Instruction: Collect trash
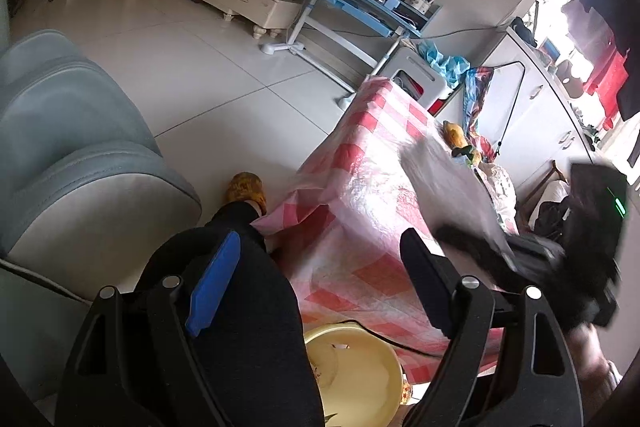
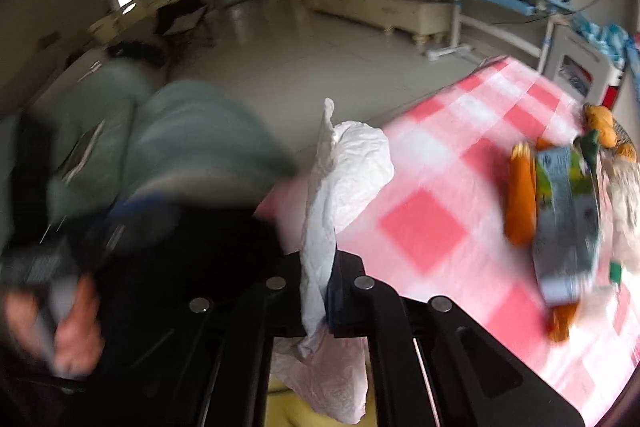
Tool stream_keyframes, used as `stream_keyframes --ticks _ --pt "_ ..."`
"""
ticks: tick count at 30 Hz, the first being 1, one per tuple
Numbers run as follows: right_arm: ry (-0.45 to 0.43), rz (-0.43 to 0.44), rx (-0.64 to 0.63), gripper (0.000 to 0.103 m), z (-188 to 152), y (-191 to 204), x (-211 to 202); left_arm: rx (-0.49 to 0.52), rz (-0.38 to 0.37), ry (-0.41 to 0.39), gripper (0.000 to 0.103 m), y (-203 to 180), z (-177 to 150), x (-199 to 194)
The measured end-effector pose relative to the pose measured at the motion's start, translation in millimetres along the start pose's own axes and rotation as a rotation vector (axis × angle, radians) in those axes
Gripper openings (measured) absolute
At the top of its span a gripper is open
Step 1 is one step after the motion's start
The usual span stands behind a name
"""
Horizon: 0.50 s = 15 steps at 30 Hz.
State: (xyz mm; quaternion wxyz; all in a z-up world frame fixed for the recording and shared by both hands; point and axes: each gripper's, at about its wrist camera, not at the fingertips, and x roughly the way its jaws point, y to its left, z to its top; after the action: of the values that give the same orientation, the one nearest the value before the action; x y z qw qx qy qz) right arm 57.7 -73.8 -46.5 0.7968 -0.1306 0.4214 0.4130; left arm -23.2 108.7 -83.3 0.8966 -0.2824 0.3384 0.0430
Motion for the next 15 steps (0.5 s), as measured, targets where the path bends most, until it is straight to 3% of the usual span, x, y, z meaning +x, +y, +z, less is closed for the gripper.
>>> stream_keyframes --ticks 8,15 --pt "0.166 0.070 -0.009 0.005 -70.0 1.7 -22.1 0.005 0.028 -0.009 0.080 -1.6 -1.4 0.1" --pt "0.276 0.092 0.036 0.006 -116.9 6.9 5.3 0.068 0.076 -0.007 0.081 -16.4 -4.1 3.7"
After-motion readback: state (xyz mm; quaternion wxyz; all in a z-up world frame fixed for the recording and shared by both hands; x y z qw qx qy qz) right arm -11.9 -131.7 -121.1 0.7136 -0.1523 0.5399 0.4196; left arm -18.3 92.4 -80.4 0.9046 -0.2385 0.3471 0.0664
